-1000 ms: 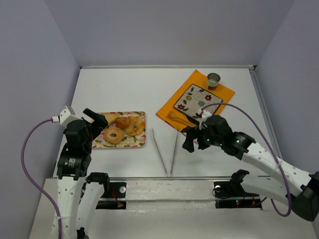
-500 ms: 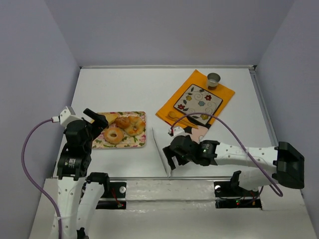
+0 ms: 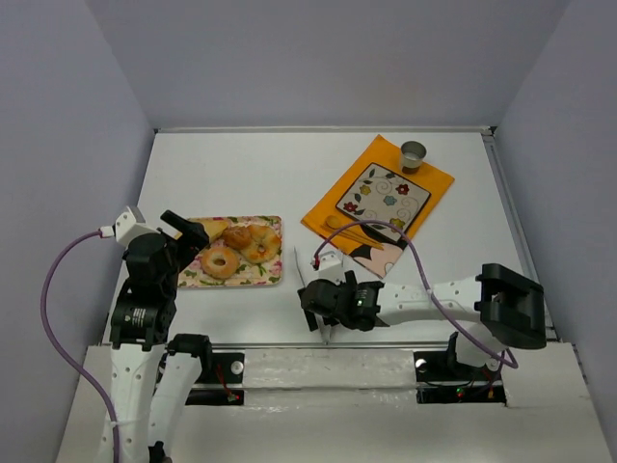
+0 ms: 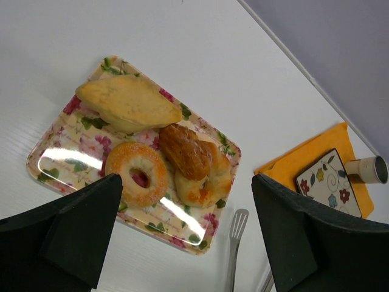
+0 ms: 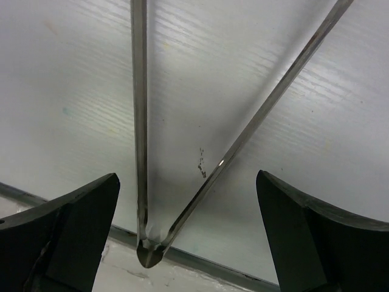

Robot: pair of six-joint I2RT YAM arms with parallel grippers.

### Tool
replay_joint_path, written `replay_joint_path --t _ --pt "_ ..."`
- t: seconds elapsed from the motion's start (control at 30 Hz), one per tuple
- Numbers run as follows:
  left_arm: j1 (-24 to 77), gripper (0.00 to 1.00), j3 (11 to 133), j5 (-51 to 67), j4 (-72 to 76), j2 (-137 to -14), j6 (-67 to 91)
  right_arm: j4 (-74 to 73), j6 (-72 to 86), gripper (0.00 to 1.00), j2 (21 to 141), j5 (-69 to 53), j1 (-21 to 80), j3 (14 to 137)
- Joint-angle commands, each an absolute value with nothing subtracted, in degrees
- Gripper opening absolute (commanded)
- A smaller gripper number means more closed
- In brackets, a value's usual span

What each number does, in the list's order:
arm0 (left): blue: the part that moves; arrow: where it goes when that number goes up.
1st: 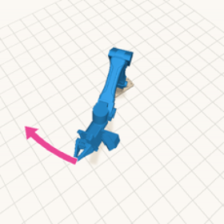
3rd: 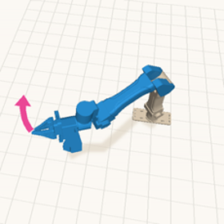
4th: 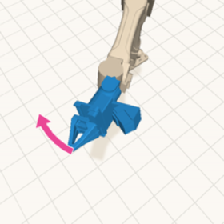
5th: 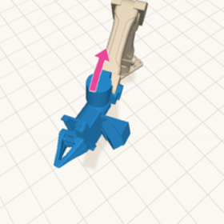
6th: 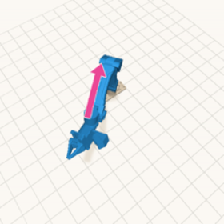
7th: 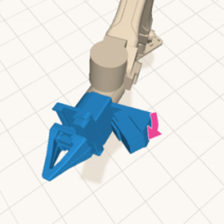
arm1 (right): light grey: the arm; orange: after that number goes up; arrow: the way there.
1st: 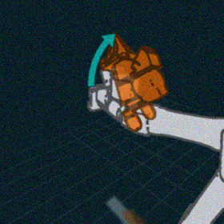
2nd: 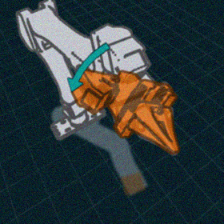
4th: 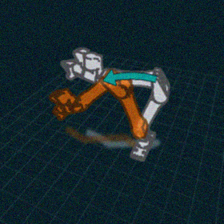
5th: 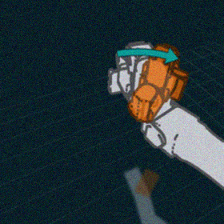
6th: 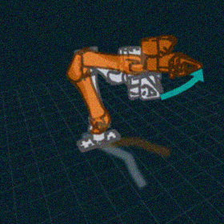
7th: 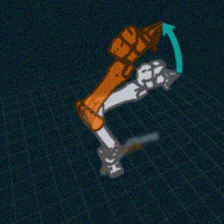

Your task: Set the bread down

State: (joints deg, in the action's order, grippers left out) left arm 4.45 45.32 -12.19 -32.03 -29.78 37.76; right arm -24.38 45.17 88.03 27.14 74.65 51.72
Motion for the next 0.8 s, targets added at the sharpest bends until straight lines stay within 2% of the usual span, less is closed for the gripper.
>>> replay_joint_path --t 0.0,0.4,0.47,0.6,0.77 --pt "4.6 0.99 44.6 -11.3 -31.3 -30.2 36.7 -22.4 50.8 1.00 91.1 33.8 75.4 53.8" --pt "4.6 0.99 44.4 -11.5 -31.2 -28.9 37.0 -22.3 58.5 1.00 101.3 39.6 74.9 56.8" --pt "4.6 0.99 44.5 -11.3 -31.2 -29.2 36.8 -22.3 60.3 0.96 100.7 39.9 74.4 55.2" --pt "4.6 0.99 44.5 -11.1 -31.1 -29.8 36.7 -22.3 63.1 0.61 98.0 41.8 74.4 52.4" --pt "4.6 0.99 44.4 -11.1 -31.1 -30.3 36.8 -22.3 56.4 0.44 93.9 43.6 74.4 53.3"
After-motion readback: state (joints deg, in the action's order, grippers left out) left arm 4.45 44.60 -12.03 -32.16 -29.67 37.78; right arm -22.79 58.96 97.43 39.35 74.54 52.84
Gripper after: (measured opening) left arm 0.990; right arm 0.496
